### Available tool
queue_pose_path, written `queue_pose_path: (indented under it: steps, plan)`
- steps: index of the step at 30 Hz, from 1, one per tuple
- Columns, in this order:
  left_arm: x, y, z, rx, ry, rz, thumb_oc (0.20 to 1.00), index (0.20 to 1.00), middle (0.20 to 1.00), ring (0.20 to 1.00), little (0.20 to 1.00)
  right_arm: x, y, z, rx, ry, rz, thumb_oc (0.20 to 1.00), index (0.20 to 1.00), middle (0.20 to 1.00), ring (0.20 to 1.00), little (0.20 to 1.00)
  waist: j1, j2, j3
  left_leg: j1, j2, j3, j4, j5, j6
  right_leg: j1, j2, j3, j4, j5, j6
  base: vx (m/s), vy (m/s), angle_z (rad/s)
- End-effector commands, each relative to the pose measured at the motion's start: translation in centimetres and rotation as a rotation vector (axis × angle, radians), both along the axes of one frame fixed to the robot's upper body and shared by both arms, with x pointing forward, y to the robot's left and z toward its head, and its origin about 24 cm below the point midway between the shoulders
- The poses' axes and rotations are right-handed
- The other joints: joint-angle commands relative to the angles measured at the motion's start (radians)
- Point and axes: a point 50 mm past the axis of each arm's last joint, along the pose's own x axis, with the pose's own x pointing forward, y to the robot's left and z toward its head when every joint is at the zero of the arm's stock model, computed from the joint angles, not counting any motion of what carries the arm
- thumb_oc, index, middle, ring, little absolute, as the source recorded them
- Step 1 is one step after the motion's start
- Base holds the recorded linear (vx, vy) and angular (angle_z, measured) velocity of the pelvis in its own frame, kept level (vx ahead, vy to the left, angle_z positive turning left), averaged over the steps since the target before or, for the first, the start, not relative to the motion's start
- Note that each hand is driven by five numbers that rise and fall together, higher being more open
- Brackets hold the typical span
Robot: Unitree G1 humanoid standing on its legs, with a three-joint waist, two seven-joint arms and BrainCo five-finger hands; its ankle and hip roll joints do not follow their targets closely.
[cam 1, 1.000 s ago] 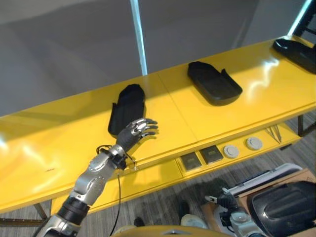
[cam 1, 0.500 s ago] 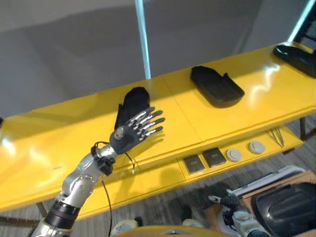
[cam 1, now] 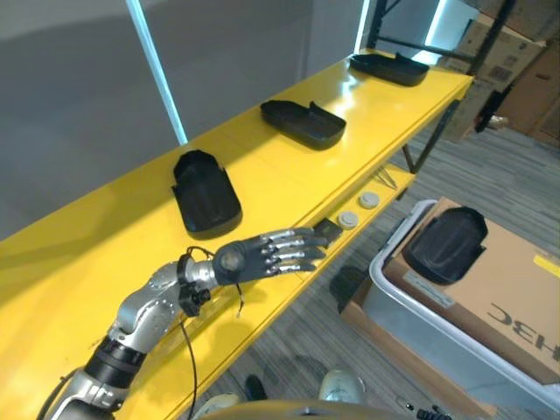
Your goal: Move parts from the plastic box to the shelf.
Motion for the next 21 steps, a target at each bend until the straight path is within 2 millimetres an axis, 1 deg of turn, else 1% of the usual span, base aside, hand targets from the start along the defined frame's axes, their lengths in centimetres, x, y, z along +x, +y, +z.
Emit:
queue_pose_path:
  steps: [1, 2, 4, 5, 6, 7, 8, 9, 10, 11, 12, 13, 14, 16, 17, 18, 19, 20, 21]
  plan:
    - [0.0, -1.0, 1.4, 0.023, -0.076, 0.036, 1.000, 1.000, 1.000, 1.000, 1.000, 2.4, 0.6, 0.3, 0.002, -0.088, 0.083, 1.000, 1.000, 1.000, 1.000, 1.000, 0.027, -0.011, -0.031, 0.027, 0.007, -0.092, 0.001, -0.062, -0.050, 0.048, -0.010, -0.057, -0.103, 0.136, -0.022, -0.11, -0.114, -0.97]
    - [0.1, -1.2, 1.1, 0.038, -0.057, 0.051, 1.000, 1.000, 1.000, 1.000, 1.000, 2.8, 0.9, 0.2, 0.012, -0.094, 0.098, 1.000, 1.000, 1.000, 1.000, 1.000, 0.032, -0.014, -0.036, 0.025, 0.007, -0.079, -0.002, -0.061, -0.049, 0.063, -0.017, -0.070, -0.112, 0.132, -0.019, -0.15, -0.184, -1.00]
    - [0.5, -1.0, 0.4, 0.069, -0.034, 0.143, 1.000, 1.000, 1.000, 1.000, 1.000, 4.1, 1.9, 0.2, 0.032, -0.108, 0.171, 1.000, 1.000, 1.000, 1.000, 1.000, 0.044, -0.020, -0.043, 0.017, 0.023, -0.017, -0.014, -0.047, -0.064, 0.103, -0.040, -0.135, -0.182, 0.143, -0.006, -0.28, -0.346, -1.42]
    - [1.0, -0.4, -0.4, 0.104, -0.025, 0.266, 1.000, 1.000, 1.000, 1.000, 1.000, 4.9, 2.6, 0.2, 0.049, -0.096, 0.248, 1.000, 1.000, 1.000, 1.000, 1.000, 0.049, -0.023, -0.043, 0.006, 0.067, 0.061, -0.019, -0.022, -0.097, 0.136, -0.037, -0.212, -0.293, 0.148, -0.001, -0.28, -0.397, -2.52]
    - [1.1, -0.3, -0.6, 0.106, -0.021, 0.283, 1.000, 1.000, 1.000, 1.000, 1.000, 4.9, 2.6, 0.2, 0.049, -0.094, 0.258, 1.000, 1.000, 1.000, 1.000, 1.000, 0.049, -0.023, -0.043, 0.002, 0.075, 0.069, -0.018, -0.016, -0.103, 0.142, -0.031, -0.221, -0.311, 0.145, -0.001, -0.30, -0.458, -2.54]
    - [1.4, 0.1, -1.3, 0.141, -0.014, 0.363, 1.000, 1.000, 1.000, 1.000, 1.000, 4.9, 2.6, 0.2, 0.051, -0.076, 0.283, 1.000, 1.000, 1.000, 1.000, 1.000, 0.047, -0.022, -0.043, -0.013, 0.108, 0.098, -0.016, 0.006, -0.123, 0.157, -0.005, -0.245, -0.364, 0.125, -0.006, -0.18, -0.324, -2.13]
    - [1.6, 0.4, -1.8, 0.167, -0.006, 0.414, 1.000, 1.000, 1.000, 1.000, 1.000, 4.7, 2.6, 0.1, 0.049, -0.059, 0.297, 1.000, 1.000, 1.000, 1.000, 1.000, 0.040, -0.023, -0.042, -0.024, 0.130, 0.110, -0.015, 0.021, -0.136, 0.159, 0.018, -0.249, -0.389, 0.112, -0.010, -0.25, -0.513, -1.16]
    - [2.1, 0.9, -3.7, 0.225, 0.037, 0.519, 1.000, 1.000, 1.000, 1.000, 1.000, 4.0, 2.3, 0.0, 0.048, -0.031, 0.304, 1.000, 1.000, 1.000, 1.000, 1.000, 0.021, -0.028, -0.036, -0.047, 0.173, 0.125, -0.014, 0.051, -0.159, 0.158, 0.060, -0.247, -0.429, 0.100, -0.018, -0.17, -0.411, -0.87]
    - [2.2, 1.0, -4.3, 0.239, 0.051, 0.538, 1.000, 1.000, 1.000, 1.000, 1.000, 3.9, 2.2, 0.0, 0.045, -0.023, 0.309, 1.000, 1.000, 1.000, 1.000, 1.000, 0.017, -0.029, -0.035, -0.051, 0.184, 0.127, -0.016, 0.059, -0.166, 0.159, 0.070, -0.248, -0.439, 0.099, -0.023, -0.17, -0.446, -0.18]
    - [2.2, 1.3, -6.1, 0.282, 0.124, 0.594, 1.000, 1.000, 1.000, 1.000, 1.000, 3.5, 1.9, 0.0, 0.037, 0.003, 0.319, 1.000, 1.000, 1.000, 1.000, 1.000, 0.003, -0.034, -0.029, -0.061, 0.210, 0.129, -0.020, 0.081, -0.187, 0.161, 0.099, -0.247, -0.464, 0.099, -0.036, -0.14, -0.371, -0.24]
    - [2.3, 1.7, -7.9, 0.349, 0.171, 0.661, 1.000, 1.000, 1.000, 1.000, 1.000, 3.0, 1.6, 0.0, 0.030, 0.037, 0.316, 1.000, 1.000, 1.000, 1.000, 1.000, -0.009, -0.036, -0.024, -0.069, 0.229, 0.123, -0.022, 0.097, -0.202, 0.157, 0.119, -0.242, -0.477, 0.100, -0.048, -0.14, -0.387, -0.34]
    - [2.2, 1.8, -9.0, 0.376, 0.201, 0.696, 1.000, 1.000, 1.000, 1.000, 1.000, 2.7, 1.4, 0.0, 0.026, 0.053, 0.314, 1.000, 1.000, 1.000, 1.000, 1.000, -0.014, -0.037, -0.020, -0.078, 0.240, 0.117, -0.019, 0.107, -0.211, 0.154, 0.132, -0.238, -0.479, 0.098, -0.057, -0.13, -0.339, -0.45]
    - [2.1, 2.5, -11.0, 0.448, 0.238, 0.777, 1.000, 1.000, 1.000, 1.000, 1.000, 2.1, 1.0, -0.1, 0.015, 0.077, 0.306, 1.000, 1.000, 1.000, 1.000, 1.000, -0.017, -0.039, -0.016, -0.091, 0.255, 0.105, -0.012, 0.117, -0.221, 0.148, 0.149, -0.234, -0.483, 0.097, -0.069, -0.09, -0.254, -0.36]
    - [1.7, 3.6, -13.4, 0.514, 0.330, 0.862, 1.000, 1.000, 1.000, 1.000, 1.000, 1.6, 0.6, -0.1, 0.003, 0.098, 0.297, 1.000, 1.000, 1.000, 1.000, 1.000, -0.014, -0.043, -0.012, -0.108, 0.258, 0.064, 0.005, 0.118, -0.228, 0.141, 0.165, -0.218, -0.487, 0.096, -0.082, -0.06, -0.198, -0.23]
    - [1.5, 4.2, -14.1, 0.540, 0.367, 0.900, 1.000, 1.000, 1.000, 1.000, 1.000, 1.6, 0.4, 0.0, -0.005, 0.105, 0.299, 1.000, 1.000, 1.000, 1.000, 1.000, -0.004, -0.043, -0.011, -0.114, 0.244, 0.017, 0.013, 0.108, -0.225, 0.136, 0.172, -0.198, -0.487, 0.093, -0.088, -0.01, -0.121, -0.18]
    - [1.1, 5.1, -15.1, 0.598, 0.401, 0.969, 1.000, 1.000, 1.000, 1.000, 1.000, 1.8, 0.2, 0.1, -0.011, 0.113, 0.299, 1.000, 1.000, 1.000, 1.000, 1.000, 0.016, -0.043, -0.010, -0.115, 0.217, -0.067, 0.021, 0.088, -0.217, 0.133, 0.180, -0.164, -0.487, 0.090, -0.095, 0.02, -0.062, -0.48]
    - [1.0, 5.4, -15.4, 0.608, 0.405, 0.982, 1.000, 1.000, 1.000, 1.000, 1.000, 1.8, 0.1, 0.1, -0.013, 0.115, 0.300, 1.000, 1.000, 1.000, 1.000, 1.000, 0.020, -0.043, -0.009, -0.113, 0.212, -0.084, 0.022, 0.083, -0.216, 0.134, 0.181, -0.157, -0.487, 0.088, -0.096, -0.01, -0.052, -0.54]
    - [0.3, 7.4, -16.8, 0.733, 0.417, 1.061, 1.000, 1.000, 1.000, 1.000, 1.000, 1.8, -0.2, 0.1, -0.010, 0.125, 0.290, 1.000, 1.000, 1.000, 1.000, 1.000, 0.046, -0.041, -0.007, -0.111, 0.183, -0.160, 0.022, 0.084, -0.202, 0.124, 0.187, -0.126, -0.487, 0.096, -0.114, -0.02, -0.022, -0.71]
    - [0.0, 7.8, -17.2, 0.759, 0.421, 1.074, 1.000, 1.000, 1.000, 1.000, 1.000, 1.8, -0.3, 0.1, -0.008, 0.127, 0.289, 1.000, 1.000, 1.000, 1.000, 1.000, 0.049, -0.040, -0.008, -0.107, 0.179, -0.169, 0.020, 0.082, -0.201, 0.124, 0.189, -0.122, -0.487, 0.095, -0.114, 0.00, -0.007, -0.95]
